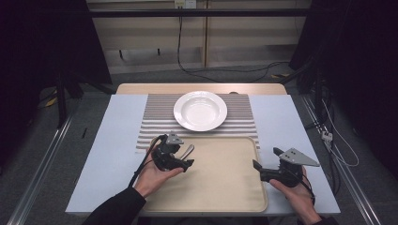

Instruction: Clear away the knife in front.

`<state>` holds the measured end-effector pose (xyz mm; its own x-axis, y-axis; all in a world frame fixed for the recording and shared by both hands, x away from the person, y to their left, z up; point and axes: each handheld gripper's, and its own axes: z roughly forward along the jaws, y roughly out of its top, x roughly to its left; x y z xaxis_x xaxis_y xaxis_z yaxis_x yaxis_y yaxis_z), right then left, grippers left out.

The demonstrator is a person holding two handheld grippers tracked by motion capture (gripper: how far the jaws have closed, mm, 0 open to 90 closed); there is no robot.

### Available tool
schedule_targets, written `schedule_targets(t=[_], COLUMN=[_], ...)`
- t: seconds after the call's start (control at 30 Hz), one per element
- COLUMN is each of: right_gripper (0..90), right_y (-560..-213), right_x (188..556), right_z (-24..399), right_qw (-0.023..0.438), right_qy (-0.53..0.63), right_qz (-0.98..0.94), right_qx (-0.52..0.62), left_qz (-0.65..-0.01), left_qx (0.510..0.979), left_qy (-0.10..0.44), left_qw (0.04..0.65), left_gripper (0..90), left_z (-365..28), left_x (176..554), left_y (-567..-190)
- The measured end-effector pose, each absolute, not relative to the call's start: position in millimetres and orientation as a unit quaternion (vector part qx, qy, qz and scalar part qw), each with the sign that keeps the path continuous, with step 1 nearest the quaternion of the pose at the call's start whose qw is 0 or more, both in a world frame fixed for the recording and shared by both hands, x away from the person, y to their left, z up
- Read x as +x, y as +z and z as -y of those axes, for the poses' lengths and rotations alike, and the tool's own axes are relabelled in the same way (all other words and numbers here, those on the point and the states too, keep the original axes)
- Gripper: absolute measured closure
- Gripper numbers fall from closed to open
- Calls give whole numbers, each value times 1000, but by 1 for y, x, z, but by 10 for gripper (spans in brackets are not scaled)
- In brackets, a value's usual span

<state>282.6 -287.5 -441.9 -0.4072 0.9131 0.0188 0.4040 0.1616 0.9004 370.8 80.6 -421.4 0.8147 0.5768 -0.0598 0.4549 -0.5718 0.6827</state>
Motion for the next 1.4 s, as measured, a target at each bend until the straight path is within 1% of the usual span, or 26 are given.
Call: schedule_targets(t=[0.07, 0.13, 0.17, 0.2, 0.3, 0.4, 0.47, 0.5, 0.63, 0.67, 0.73, 0.77, 0.87, 0.93, 1.03, 1.2, 1.3, 1.37, 1.4], right_gripper=[88, 87, 88, 88, 88, 88, 88, 88, 88, 88, 88, 88, 88, 87, 87, 87, 87, 87, 87], right_y=[-442, -442, -442, -442, -442, -441, -441, -441, -441, -441, -441, -441, -441, -441, -441, -441, -441, -441, -441], right_x=[283, 283, 283, 283, 283, 282, 282, 282, 282, 282, 281, 281, 281, 281, 281, 281, 281, 281, 281], right_z=[287, 287, 287, 287, 287, 286, 286, 286, 286, 286, 286, 287, 287, 286, 286, 286, 286, 286, 286], right_qw=[283, 283, 283, 283, 284, 284, 285, 284, 285, 285, 286, 286, 285, 285, 285, 285, 285, 284, 284], right_qy=[449, 448, 448, 448, 446, 447, 446, 446, 446, 446, 445, 447, 446, 448, 447, 447, 447, 447, 447], right_qz=[-709, -710, -710, -710, -710, -709, -709, -709, -709, -710, -710, -709, -710, -710, -710, -710, -710, -710, -710], right_qx=[465, 464, 464, 465, 466, 466, 466, 466, 466, 465, 464, 464, 464, 464, 463, 463, 463, 463, 463], left_qz=[-276, -264, -262, -255, -252, -247, -246, -254, -251, -259, -253, -257, -254, -262, -266, -271, -269, -271, -273], left_qx=[887, 889, 891, 892, 897, 902, 907, 904, 912, 909, 913, 914, 914, 910, 911, 910, 911, 912, 912], left_qy=[73, 73, 81, 76, 71, 67, 65, 70, 72, 77, 78, 88, 84, 78, 87, 78, 86, 83, 92], left_qw=[363, 367, 362, 365, 357, 347, 336, 338, 316, 317, 311, 302, 305, 311, 303, 304, 301, 297, 294], left_gripper=[287, 354, 408, 467, 684, 824, 900, 900, 900, 900, 900, 900, 900, 900, 900, 900, 900, 900, 900], left_z=[-80, -79, -78, -78, -77, -74, -73, -71, -71, -70, -71, -70, -70, -71, -73, -78, -78, -79, -79], left_x=[370, 368, 366, 366, 366, 366, 367, 367, 370, 370, 372, 371, 371, 372, 374, 378, 378, 379, 379], left_y=[-422, -423, -422, -422, -424, -429, -431, -433, -437, -439, -440, -439, -440, -440, -440, -440, -440, -439, -439])
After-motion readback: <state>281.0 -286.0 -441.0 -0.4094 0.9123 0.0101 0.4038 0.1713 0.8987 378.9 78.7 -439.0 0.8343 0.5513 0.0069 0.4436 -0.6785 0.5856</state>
